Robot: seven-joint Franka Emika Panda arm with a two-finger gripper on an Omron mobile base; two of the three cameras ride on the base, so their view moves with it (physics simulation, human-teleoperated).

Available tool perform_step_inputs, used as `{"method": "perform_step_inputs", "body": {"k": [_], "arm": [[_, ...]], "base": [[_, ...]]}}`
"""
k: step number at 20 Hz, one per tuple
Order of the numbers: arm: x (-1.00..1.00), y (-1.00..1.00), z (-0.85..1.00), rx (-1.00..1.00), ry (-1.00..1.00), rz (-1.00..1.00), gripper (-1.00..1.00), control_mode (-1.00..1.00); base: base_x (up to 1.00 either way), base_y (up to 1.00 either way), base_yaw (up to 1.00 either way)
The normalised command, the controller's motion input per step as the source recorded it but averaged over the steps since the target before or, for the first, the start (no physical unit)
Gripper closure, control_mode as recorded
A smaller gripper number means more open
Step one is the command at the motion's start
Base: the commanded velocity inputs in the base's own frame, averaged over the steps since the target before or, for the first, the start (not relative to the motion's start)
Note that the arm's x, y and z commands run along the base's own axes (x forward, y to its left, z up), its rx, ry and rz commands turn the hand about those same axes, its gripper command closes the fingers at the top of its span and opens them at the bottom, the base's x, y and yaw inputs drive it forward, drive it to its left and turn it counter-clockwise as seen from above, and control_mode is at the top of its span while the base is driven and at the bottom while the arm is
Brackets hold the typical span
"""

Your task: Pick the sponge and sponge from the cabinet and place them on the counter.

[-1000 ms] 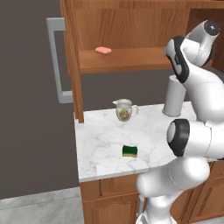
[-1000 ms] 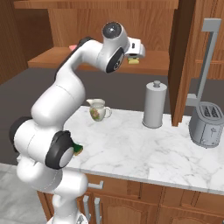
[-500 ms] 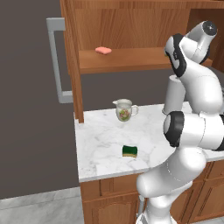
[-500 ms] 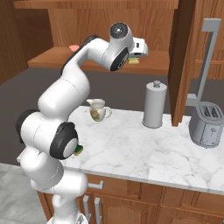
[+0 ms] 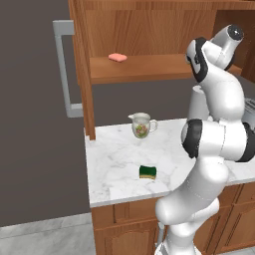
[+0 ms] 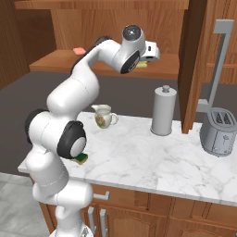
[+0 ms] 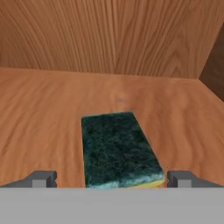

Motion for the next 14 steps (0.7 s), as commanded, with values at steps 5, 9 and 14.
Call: {"method": "perform_step_inputs", "body": {"k": [5, 9, 14], "arm": [[0.26, -0.08, -0.05, 0.00, 0.02, 0.02, -1.00, -1.00], [0.25, -0.08, -0.06, 0.00, 0.02, 0.03, -1.00, -1.00], [0.17, -0.02, -0.07, 0.00, 0.02, 0.03, 1.00, -1.00]], "base": [[0.00, 0.00, 0.00], [0.00, 0.00, 0.00], [0.00, 0.00, 0.00]]}}
